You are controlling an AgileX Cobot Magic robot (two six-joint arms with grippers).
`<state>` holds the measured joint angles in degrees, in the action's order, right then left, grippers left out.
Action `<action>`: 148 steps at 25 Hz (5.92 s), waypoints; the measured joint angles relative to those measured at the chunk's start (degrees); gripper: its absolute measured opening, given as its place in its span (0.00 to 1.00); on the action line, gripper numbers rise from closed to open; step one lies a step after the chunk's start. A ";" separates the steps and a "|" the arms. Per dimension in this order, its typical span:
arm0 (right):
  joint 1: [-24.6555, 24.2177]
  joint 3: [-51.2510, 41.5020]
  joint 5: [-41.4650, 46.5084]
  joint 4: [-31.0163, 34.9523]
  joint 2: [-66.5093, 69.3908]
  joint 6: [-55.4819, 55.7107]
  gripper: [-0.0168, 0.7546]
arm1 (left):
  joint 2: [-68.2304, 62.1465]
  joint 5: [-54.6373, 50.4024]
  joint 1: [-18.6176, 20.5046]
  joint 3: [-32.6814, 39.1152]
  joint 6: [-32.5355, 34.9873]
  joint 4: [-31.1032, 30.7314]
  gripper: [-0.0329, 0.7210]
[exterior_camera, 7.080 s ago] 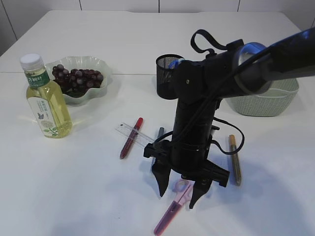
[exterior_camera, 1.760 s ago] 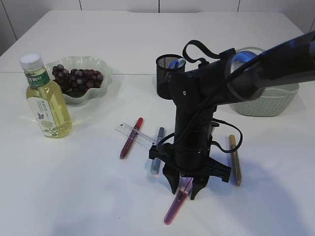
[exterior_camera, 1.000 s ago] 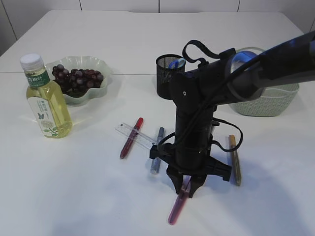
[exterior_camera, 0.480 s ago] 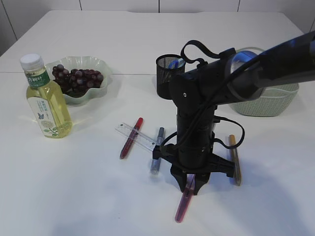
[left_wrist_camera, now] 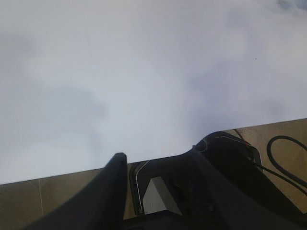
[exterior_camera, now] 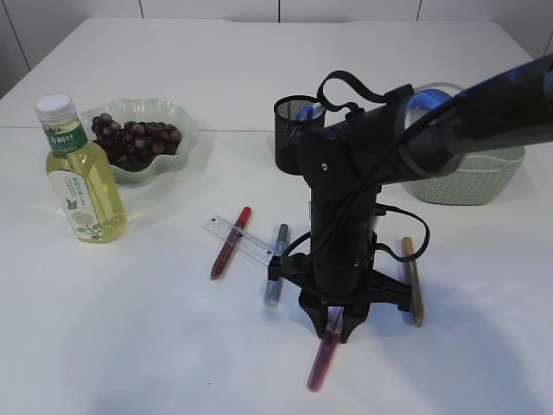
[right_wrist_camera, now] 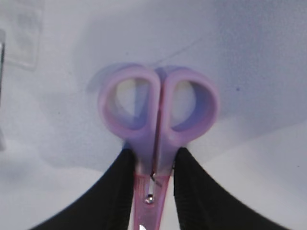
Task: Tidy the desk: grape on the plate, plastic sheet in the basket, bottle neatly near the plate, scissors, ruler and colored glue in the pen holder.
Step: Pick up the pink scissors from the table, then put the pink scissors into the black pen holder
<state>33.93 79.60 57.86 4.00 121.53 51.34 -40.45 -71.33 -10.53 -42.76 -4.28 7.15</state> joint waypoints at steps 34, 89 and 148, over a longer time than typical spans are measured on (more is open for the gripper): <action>0.09 1.03 1.05 2.15 0.84 -5.85 0.30 | 0.00 0.00 0.00 0.00 0.00 0.00 0.45; 1.97 -6.97 -26.23 -18.72 -24.49 -26.21 0.29 | 0.00 0.00 0.00 0.00 0.00 0.00 0.45; -15.78 26.37 -61.58 -44.51 11.19 -15.71 0.29 | 0.00 3.13 0.00 0.00 0.00 -2.43 0.45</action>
<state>18.14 105.98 -3.73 -40.51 132.72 35.62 -40.45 -68.20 -10.53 -42.76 -4.28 4.72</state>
